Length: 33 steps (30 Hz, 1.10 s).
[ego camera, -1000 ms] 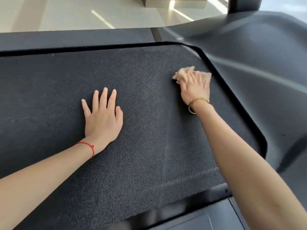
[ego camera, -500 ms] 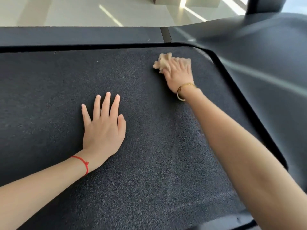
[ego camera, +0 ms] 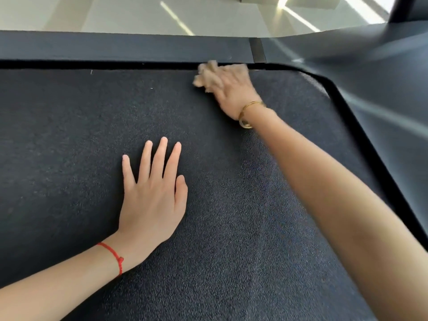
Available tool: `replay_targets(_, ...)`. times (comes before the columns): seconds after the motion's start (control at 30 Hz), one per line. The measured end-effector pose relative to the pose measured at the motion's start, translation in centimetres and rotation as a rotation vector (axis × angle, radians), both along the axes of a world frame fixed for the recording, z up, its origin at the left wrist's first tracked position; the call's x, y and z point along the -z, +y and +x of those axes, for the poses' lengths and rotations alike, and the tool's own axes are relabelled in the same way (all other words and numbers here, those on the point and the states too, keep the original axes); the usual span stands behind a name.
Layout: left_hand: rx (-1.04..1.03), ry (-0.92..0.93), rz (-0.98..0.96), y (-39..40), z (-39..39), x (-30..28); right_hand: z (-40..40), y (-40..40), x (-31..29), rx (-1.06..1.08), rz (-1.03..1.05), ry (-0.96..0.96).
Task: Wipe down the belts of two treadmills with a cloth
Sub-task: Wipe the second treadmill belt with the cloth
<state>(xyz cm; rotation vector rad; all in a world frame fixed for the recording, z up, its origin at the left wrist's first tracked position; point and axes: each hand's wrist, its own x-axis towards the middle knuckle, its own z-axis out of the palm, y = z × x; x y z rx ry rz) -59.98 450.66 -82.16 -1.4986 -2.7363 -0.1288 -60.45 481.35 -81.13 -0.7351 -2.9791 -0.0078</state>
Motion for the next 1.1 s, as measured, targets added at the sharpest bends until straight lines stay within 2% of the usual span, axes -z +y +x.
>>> replay_targets(0.1, -0.007, -0.006, -0.003, -0.1, 0.0, 0.0, 5.0, 5.5, -0.6, 0.2, 0.07, 0.056)
replay_targets(0.2, -0.009, -0.005, 0.002, -0.1, 0.1, 0.1, 10.6, 8.8, -1.0, 0.328, 0.006, 0.098)
replay_targets(0.4, -0.015, -0.021, 0.021, 0.1, 0.2, 0.1, 13.5, 7.6, 0.4, 0.542, -0.042, 0.103)
replay_targets(0.5, -0.017, -0.034, 0.025, 0.3, 0.3, 0.1, 11.0, 4.3, -1.0, 0.458, 0.076, 0.095)
replay_targets(0.6, -0.017, -0.046, 0.04, 0.2, 0.3, 0.1, 5.2, -1.9, -2.3, 0.125, 0.165, 0.063)
replay_targets(0.67, -0.018, -0.062, 0.057, 0.2, 0.3, 0.1, 2.1, -7.8, -2.1, -0.086, 0.134, 0.065)
replay_targets(0.73, -0.022, -0.084, 0.08, 0.2, 0.1, 0.1, 1.6, -12.4, -0.9, -0.166, 0.006, 0.053)
replay_targets(0.83, -0.032, -0.107, 0.13, 0.1, 0.0, 0.2, 5.1, -13.4, -0.9, -0.128, -0.127, 0.081)
replay_targets(0.9, -0.032, -0.129, 0.144, -0.2, -0.1, 0.2, 8.0, -12.2, -1.9, -0.09, -0.061, 0.101)
replay_targets(1.0, -0.011, -0.142, 0.131, -1.2, -0.3, 0.0, 13.0, -9.1, -2.5, 0.138, 0.084, 0.128)
replay_targets(1.1, 0.02, -0.144, 0.103, -3.5, -0.8, -0.2, 18.1, -7.6, -1.0, 0.348, 0.033, 0.134)
